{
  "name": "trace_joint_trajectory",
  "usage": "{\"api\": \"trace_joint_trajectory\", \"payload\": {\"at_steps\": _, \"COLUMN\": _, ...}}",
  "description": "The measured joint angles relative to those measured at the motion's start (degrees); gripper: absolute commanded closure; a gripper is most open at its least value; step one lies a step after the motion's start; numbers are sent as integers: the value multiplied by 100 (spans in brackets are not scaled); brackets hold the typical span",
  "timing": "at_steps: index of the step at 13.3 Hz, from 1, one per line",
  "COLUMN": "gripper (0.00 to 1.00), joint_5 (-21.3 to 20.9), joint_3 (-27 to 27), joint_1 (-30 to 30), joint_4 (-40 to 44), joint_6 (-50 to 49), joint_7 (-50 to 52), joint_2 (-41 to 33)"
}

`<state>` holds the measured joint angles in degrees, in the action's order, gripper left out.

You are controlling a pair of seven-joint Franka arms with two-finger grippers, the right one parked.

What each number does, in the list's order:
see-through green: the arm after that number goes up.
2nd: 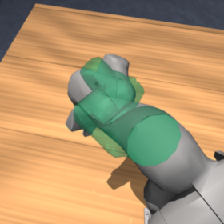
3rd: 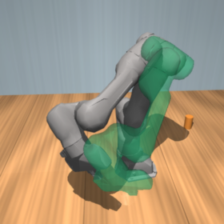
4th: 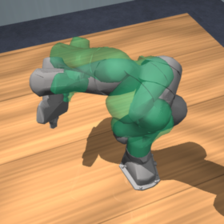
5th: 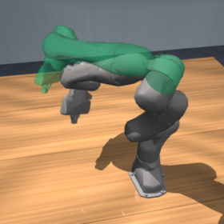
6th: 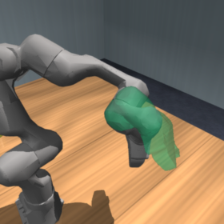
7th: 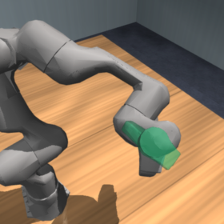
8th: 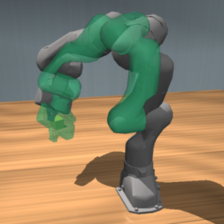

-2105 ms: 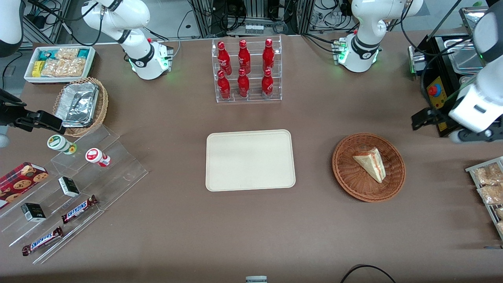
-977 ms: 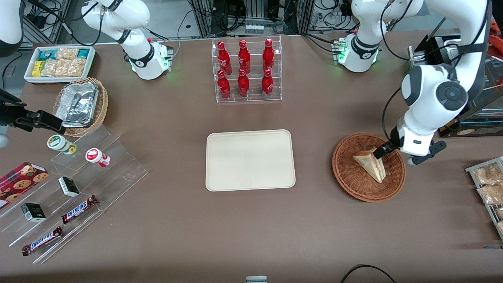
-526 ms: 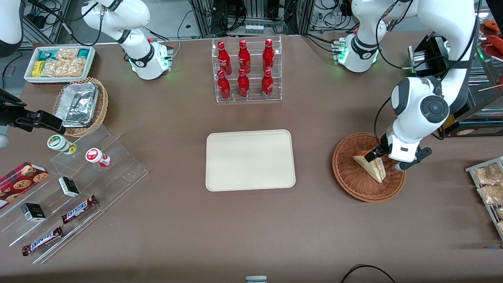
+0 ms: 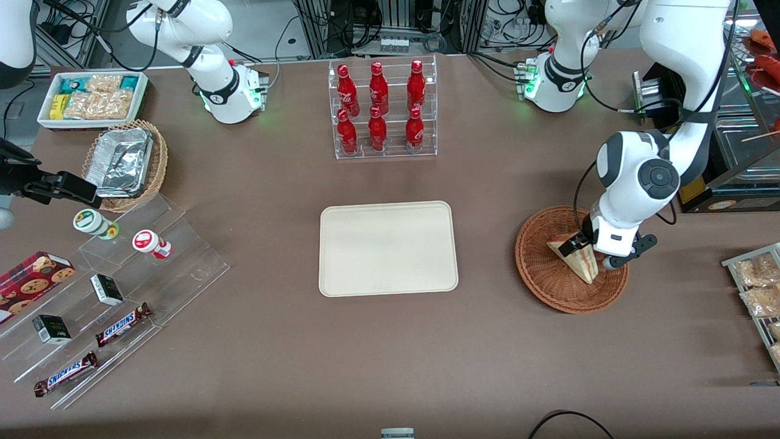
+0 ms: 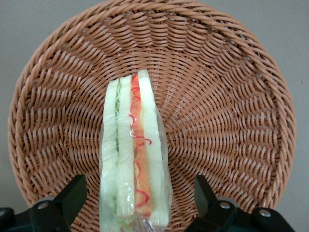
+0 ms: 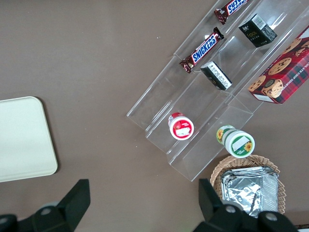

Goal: Place sandwich from basket to tray
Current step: 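Lower the left gripper and close it on the sandwich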

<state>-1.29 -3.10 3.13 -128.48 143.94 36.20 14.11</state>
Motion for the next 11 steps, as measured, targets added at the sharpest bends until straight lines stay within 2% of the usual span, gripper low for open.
{"api": "trace_joint_trajectory", "payload": {"at_steps": 1, "gripper": 34, "joint_5": 0, "joint_3": 1, "joint_1": 0, "joint_4": -4, "joint_6": 51, "joint_7": 2, "joint_2": 42}}
{"api": "trace_joint_trajectory", "payload": {"at_steps": 3, "gripper": 81, "joint_5": 0, "joint_3": 3, "joint_1": 0, "joint_4": -6, "joint_6": 63, "joint_7": 2, "joint_2": 100}}
{"api": "trace_joint_trajectory", "payload": {"at_steps": 4, "gripper": 98, "joint_5": 0, "joint_3": 5, "joint_1": 0, "joint_4": -6, "joint_6": 63, "joint_7": 2, "joint_2": 112}}
{"api": "trace_joint_trajectory", "payload": {"at_steps": 8, "gripper": 100, "joint_5": -6, "joint_3": 8, "joint_1": 0, "joint_4": 29, "joint_6": 23, "joint_7": 0, "joint_2": 88}}
{"api": "trace_joint_trajectory", "payload": {"at_steps": 11, "gripper": 100, "joint_5": -34, "joint_3": -1, "joint_1": 51, "joint_4": 363, "joint_6": -580, "joint_7": -13, "joint_2": -140}}
